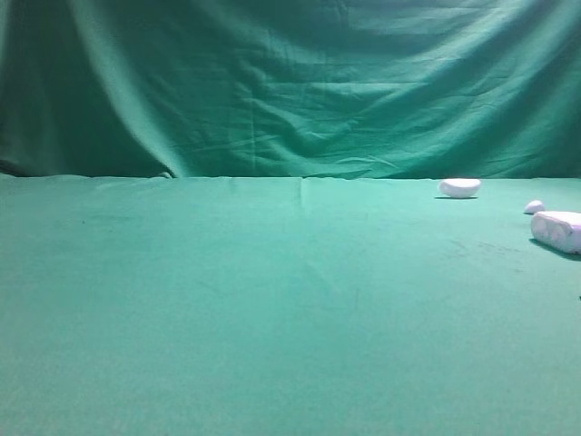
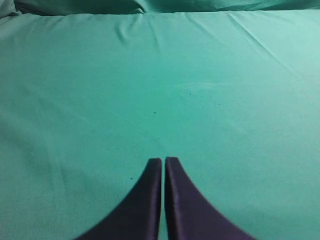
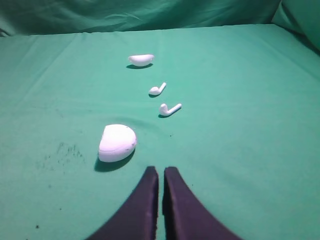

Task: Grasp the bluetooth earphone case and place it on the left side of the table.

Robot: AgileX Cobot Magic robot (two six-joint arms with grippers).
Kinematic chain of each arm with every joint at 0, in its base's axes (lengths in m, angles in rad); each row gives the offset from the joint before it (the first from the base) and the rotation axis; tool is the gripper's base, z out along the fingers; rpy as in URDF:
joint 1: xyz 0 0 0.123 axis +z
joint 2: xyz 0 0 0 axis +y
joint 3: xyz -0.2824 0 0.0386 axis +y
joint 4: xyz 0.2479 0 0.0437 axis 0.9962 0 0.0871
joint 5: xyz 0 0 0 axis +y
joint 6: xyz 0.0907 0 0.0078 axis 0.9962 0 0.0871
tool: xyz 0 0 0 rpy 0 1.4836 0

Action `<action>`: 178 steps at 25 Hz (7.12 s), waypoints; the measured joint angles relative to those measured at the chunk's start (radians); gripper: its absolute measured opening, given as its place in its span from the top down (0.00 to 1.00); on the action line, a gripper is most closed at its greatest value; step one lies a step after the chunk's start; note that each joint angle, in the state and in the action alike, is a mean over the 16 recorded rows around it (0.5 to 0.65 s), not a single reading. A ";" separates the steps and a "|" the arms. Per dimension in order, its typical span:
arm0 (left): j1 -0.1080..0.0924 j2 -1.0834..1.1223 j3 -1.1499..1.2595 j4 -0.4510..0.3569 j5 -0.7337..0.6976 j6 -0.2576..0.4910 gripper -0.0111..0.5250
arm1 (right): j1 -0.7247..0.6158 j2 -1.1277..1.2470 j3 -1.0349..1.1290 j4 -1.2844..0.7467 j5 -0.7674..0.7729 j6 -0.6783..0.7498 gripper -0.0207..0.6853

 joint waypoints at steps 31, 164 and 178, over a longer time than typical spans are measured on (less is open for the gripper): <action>0.000 0.000 0.000 0.000 0.000 0.000 0.98 | 0.000 0.000 -0.007 -0.017 -0.330 0.013 0.97; 0.000 0.000 0.000 0.000 0.000 0.000 0.98 | 0.905 2.137 -2.162 -0.246 0.779 0.299 0.75; 0.000 0.000 0.000 0.000 0.000 0.000 0.98 | 0.902 1.732 -1.935 -0.266 0.879 0.328 0.97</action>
